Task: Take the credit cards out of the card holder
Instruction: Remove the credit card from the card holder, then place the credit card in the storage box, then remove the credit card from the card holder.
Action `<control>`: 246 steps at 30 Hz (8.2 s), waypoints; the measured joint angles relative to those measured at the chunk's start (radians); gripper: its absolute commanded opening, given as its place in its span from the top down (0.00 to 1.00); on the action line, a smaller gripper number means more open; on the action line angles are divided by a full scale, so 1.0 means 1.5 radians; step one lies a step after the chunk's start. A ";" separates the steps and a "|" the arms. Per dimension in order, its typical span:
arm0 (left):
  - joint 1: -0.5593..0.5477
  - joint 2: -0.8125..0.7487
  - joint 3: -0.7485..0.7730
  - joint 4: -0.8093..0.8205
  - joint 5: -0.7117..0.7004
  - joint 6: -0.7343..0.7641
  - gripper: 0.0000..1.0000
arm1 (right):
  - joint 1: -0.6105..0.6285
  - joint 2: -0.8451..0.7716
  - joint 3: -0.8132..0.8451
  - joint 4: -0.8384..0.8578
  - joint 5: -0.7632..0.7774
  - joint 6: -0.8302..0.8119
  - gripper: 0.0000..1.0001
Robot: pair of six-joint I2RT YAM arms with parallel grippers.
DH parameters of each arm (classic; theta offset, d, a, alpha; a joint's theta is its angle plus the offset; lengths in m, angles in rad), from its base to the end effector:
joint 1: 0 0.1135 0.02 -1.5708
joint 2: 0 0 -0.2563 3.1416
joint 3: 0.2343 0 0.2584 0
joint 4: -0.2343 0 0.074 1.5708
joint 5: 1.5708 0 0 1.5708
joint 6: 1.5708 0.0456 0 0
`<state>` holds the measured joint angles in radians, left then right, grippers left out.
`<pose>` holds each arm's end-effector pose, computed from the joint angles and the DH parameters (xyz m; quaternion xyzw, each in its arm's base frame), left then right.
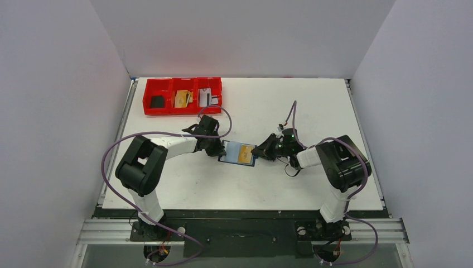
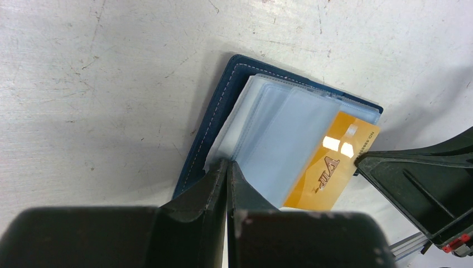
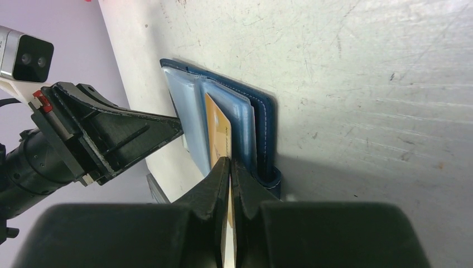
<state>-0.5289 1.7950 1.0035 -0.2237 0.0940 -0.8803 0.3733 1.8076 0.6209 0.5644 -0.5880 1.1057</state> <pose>0.3080 -0.1850 0.1253 -0.1552 0.9481 -0.2119 0.1794 0.2896 0.1406 0.0868 0.1813 0.8424 0.4850 0.1492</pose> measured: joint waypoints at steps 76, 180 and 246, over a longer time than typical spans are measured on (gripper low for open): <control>0.022 0.006 0.030 0.216 0.429 -0.054 1.00 | -0.048 -0.065 -0.019 0.150 -0.124 0.190 0.92; 0.192 0.132 0.682 -0.410 -0.225 0.400 0.61 | 0.173 -0.228 0.264 -0.658 0.342 -0.227 0.43; 0.039 -0.135 -0.079 -0.062 0.047 0.068 0.83 | 0.261 0.056 0.288 -0.375 0.288 -0.279 1.00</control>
<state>-0.4698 1.5921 0.8856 -0.3172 0.1646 -0.7780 0.7650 1.8915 1.0531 0.0021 -0.1566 0.6876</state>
